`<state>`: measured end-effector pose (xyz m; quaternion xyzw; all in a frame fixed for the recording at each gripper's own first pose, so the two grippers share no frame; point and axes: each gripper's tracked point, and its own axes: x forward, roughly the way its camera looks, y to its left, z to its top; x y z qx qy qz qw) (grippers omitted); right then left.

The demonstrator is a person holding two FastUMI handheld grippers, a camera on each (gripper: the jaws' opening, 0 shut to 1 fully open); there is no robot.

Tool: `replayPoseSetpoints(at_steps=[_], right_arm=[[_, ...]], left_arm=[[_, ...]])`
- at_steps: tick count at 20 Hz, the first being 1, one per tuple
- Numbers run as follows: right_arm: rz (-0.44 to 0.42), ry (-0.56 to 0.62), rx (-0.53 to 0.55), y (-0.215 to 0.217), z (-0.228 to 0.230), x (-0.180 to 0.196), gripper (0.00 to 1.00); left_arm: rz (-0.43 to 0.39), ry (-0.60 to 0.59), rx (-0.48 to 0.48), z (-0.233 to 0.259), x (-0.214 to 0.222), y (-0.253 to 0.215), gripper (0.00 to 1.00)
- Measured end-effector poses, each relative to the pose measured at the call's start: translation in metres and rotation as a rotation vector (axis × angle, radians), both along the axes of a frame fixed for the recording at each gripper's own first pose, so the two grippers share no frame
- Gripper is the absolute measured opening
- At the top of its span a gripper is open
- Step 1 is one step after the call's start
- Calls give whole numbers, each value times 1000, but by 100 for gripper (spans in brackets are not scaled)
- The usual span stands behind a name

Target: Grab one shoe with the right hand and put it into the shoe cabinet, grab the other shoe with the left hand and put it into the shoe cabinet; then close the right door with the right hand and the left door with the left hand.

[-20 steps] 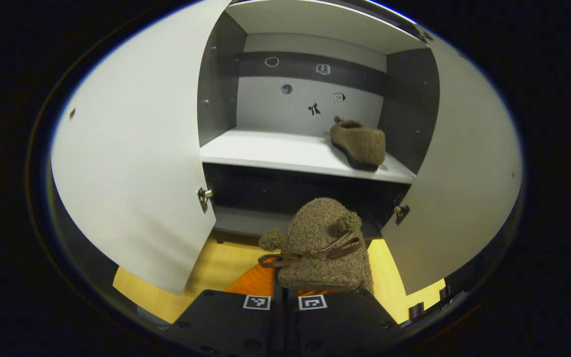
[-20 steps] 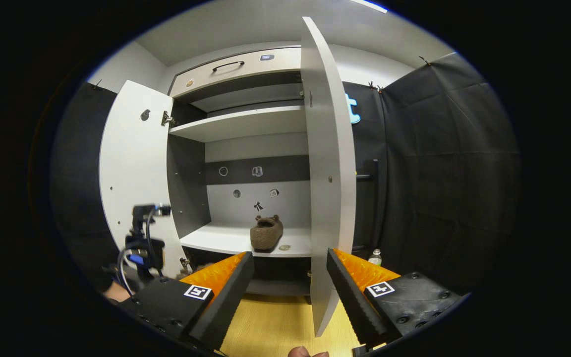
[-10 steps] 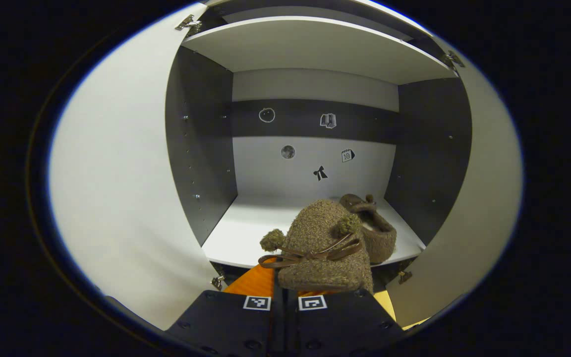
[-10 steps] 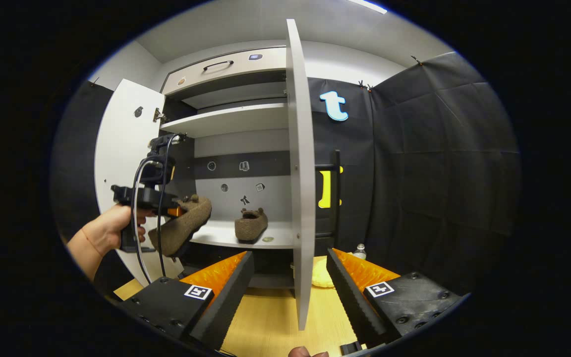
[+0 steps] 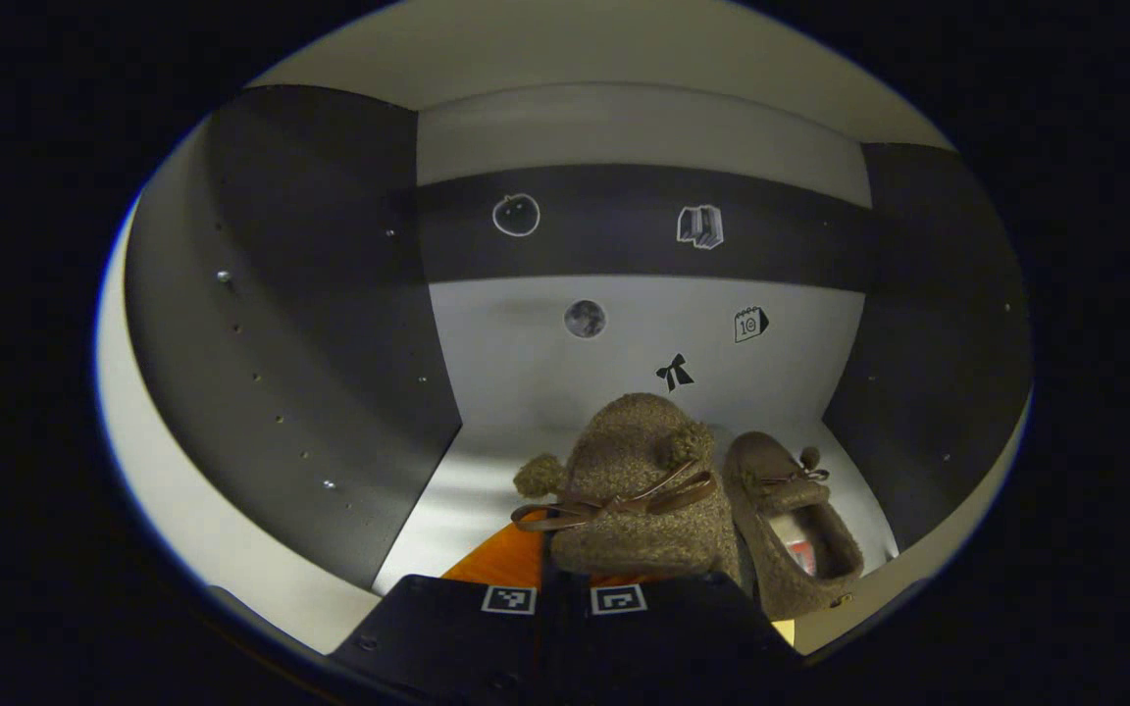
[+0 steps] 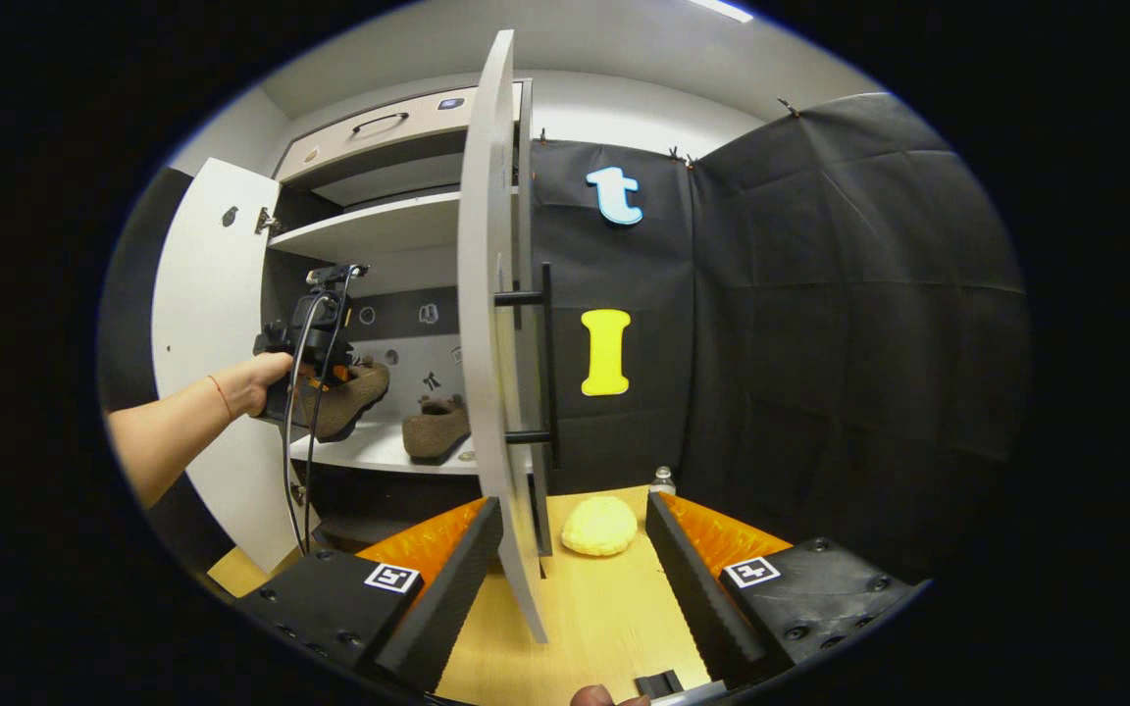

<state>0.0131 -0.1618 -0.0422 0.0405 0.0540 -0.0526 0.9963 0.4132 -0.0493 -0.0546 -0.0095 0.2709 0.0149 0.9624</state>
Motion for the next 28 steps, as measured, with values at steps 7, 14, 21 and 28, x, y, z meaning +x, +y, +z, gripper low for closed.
replayPoseSetpoints(at_steps=[7,14,21,28], right_arm=[[-81,4,-10,-47,-2,7,97],[-110,18,28,-63,-5,18,98],[-118,9,33,-67,-1,15,98],[-124,2,43,-73,7,16,98]], left_arm=[[13,123,58,-51,51,0,6],[-11,168,30,-72,52,-8,12],[-68,133,89,-60,36,-14,41],[-121,-69,158,2,-7,-15,94]])
